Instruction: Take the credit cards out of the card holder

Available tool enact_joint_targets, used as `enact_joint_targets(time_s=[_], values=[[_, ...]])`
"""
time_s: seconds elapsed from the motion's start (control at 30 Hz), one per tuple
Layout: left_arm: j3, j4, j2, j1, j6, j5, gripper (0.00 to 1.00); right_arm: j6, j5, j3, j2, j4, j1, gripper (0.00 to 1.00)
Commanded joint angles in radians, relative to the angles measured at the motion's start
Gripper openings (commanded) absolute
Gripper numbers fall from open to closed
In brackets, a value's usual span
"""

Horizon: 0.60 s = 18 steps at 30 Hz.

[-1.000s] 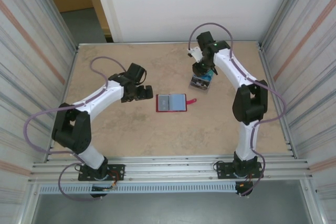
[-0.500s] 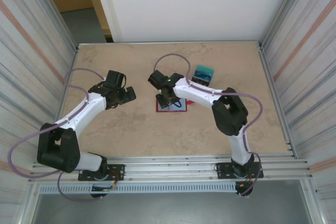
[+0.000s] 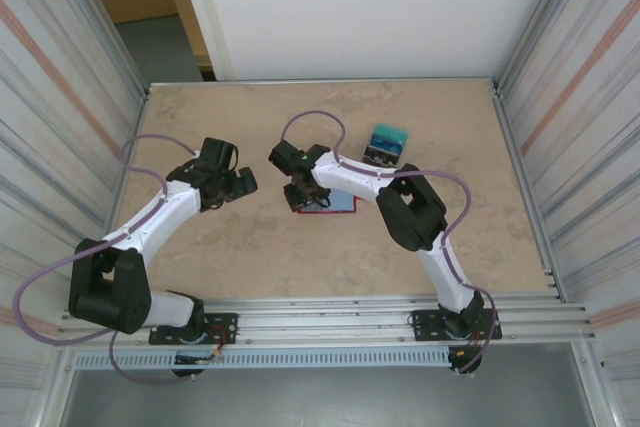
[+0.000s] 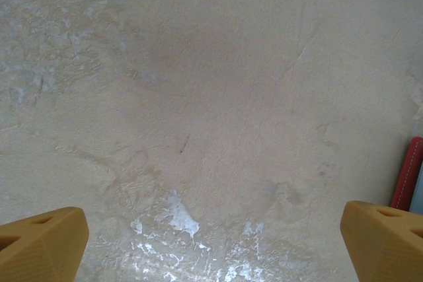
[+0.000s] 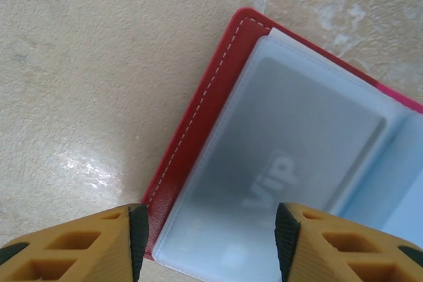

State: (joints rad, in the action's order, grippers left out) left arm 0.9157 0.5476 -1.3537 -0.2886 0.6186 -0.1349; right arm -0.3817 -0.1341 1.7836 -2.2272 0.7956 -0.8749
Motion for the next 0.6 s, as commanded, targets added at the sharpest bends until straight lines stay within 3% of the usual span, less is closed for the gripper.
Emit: enact_joint_targets(time_s=[0.0,0.3,0.57], values=[[-0.002,-0.004,0.004,0.007,0.018,-0.011,0.99,-0.013,0.015,0.022,-0.029,0.019,0.01,0.55],[0.003,-0.003,-0.001,0.007,0.018,-0.005,0.99,-0.017,0.058,-0.018,-0.023,-0.004,0.017,0.5],[0.009,0.0,-0.002,0.007,0.017,0.003,0.99,-0.039,0.135,-0.069,0.009,-0.064,0.047,0.38]])
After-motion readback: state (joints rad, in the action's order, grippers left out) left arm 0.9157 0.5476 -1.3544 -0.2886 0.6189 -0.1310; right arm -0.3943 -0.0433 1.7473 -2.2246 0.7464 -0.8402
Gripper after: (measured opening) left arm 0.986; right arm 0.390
